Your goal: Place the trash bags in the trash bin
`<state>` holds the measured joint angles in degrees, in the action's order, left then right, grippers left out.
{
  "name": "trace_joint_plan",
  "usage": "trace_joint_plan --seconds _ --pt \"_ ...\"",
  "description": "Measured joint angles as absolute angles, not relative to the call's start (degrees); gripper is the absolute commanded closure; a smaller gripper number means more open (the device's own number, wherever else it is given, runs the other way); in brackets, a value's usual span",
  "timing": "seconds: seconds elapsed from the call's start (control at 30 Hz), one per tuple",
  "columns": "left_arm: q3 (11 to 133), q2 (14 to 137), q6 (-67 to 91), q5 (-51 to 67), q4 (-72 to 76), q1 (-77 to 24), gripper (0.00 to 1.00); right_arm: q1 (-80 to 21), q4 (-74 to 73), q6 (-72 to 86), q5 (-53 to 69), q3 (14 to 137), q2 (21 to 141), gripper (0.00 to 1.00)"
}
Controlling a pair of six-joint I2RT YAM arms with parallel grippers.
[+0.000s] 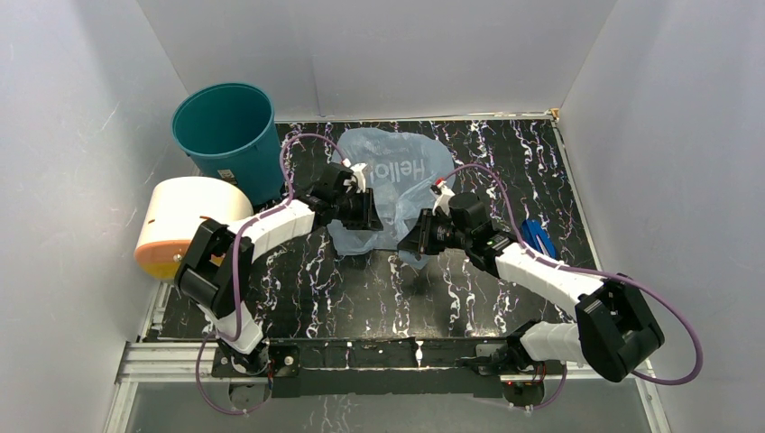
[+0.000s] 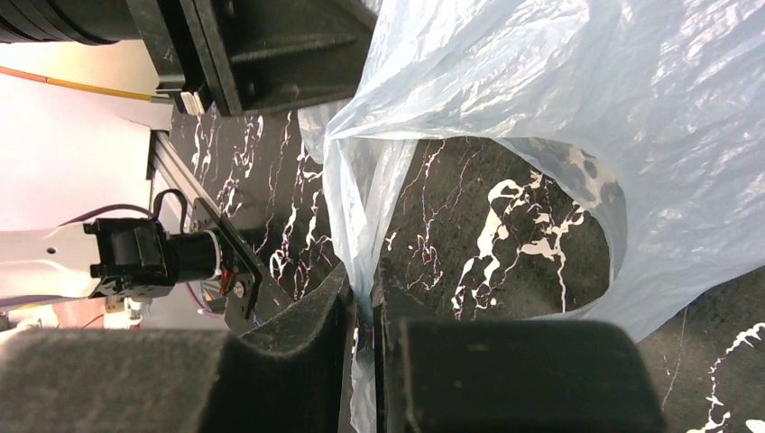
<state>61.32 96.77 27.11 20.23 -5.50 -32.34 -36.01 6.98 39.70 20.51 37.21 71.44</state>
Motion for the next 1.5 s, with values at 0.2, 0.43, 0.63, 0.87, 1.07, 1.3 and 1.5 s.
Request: trace_joint_plan --seconds 0.2,0.43,0.63,0.87,1.07,1.3,1.5 --pt "57.2 95.9 31.1 20.1 2.1 -32.2 1.00 -36.0 7.5 40.8 21.1 37.2 72.1 0.70" --pt "47.9 88.2 42.9 23.9 18.3 -31.2 1.00 -35.2 16.9 49.3 25.1 36.7 72.7 0.60" --pt "41.3 83.2 58.4 25.9 39.4 -31.0 1.00 -34.7 29.9 57.5 31.4 36.2 76.4 0.44" --pt "36.3 81.0 65.6 25.9 47.6 -31.0 1.00 -34.6 36.3 60.8 32.9 35.7 77.6 0.34" --pt "33.7 79.5 67.7 25.5 49.5 -31.1 1.00 -34.6 36.5 58.8 30.4 35.7 75.6 0.36" --pt "33.3 79.2 69.7 24.0 51.3 -32.3 1.00 -34.6 36.4 57.9 29.6 35.8 75.5 0.34" --pt "31.2 79.2 69.8 23.0 51.9 -33.0 1.00 -34.6 20.6 48.6 26.5 42.4 74.8 0.34"
